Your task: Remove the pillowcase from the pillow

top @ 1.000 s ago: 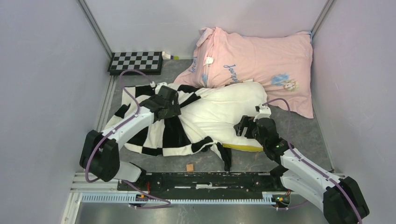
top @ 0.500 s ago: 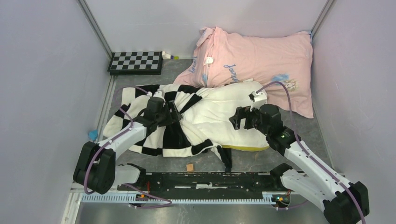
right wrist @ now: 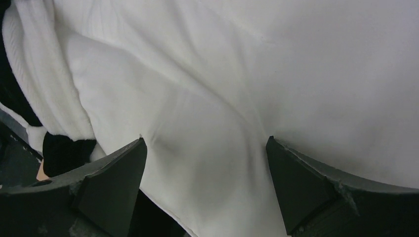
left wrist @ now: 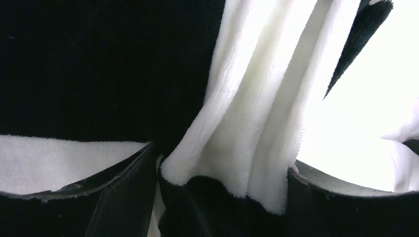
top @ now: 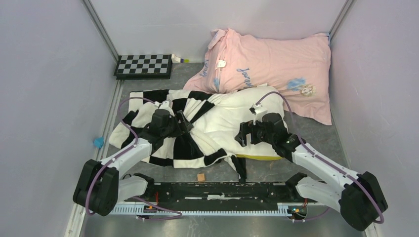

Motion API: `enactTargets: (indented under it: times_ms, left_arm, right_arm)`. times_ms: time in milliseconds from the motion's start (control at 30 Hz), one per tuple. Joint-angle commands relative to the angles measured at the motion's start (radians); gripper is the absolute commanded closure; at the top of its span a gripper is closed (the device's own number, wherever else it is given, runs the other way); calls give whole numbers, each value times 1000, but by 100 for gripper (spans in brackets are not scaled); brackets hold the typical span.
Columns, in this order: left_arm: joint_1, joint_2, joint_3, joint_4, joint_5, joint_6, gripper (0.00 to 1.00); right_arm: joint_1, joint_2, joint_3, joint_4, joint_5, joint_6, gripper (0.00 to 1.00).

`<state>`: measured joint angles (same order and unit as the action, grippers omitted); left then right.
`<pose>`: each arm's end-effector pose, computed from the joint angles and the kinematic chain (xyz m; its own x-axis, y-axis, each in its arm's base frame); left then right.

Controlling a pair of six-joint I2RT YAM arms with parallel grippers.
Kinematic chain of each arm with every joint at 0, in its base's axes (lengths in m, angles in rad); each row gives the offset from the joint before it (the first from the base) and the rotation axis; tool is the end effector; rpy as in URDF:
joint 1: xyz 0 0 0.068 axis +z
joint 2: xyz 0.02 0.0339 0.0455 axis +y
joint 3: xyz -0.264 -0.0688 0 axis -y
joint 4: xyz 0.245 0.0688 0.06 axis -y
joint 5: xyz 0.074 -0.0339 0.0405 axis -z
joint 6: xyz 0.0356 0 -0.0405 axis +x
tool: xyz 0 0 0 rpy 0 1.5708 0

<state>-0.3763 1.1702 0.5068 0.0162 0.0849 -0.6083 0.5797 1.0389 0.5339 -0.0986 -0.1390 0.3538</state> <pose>0.2169 -0.0889 0.1870 -0.7054 -0.3335 -0.6254 0.0316 0.8667 -0.4979 0.1809 0.1244 0.2130 -0.6665 -0.0262 -0.7451 -0.4339 0.8263 0.3590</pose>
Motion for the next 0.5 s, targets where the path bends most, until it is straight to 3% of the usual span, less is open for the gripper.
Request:
enactTargets:
  times_ms: [0, 167, 467]
  left_arm:
    - [-15, -19, -47, 63, 105, -43, 24]
    - [-16, -44, -80, 101, 72, -39, 24]
    - [-16, -105, -107, 102, 44, -13, 24]
  right_arm:
    - [30, -114, 16, -105, -16, -132, 2]
    - [74, -225, -16, -177, -26, -163, 2]
    - [78, -323, -119, -210, 162, 106, 2]
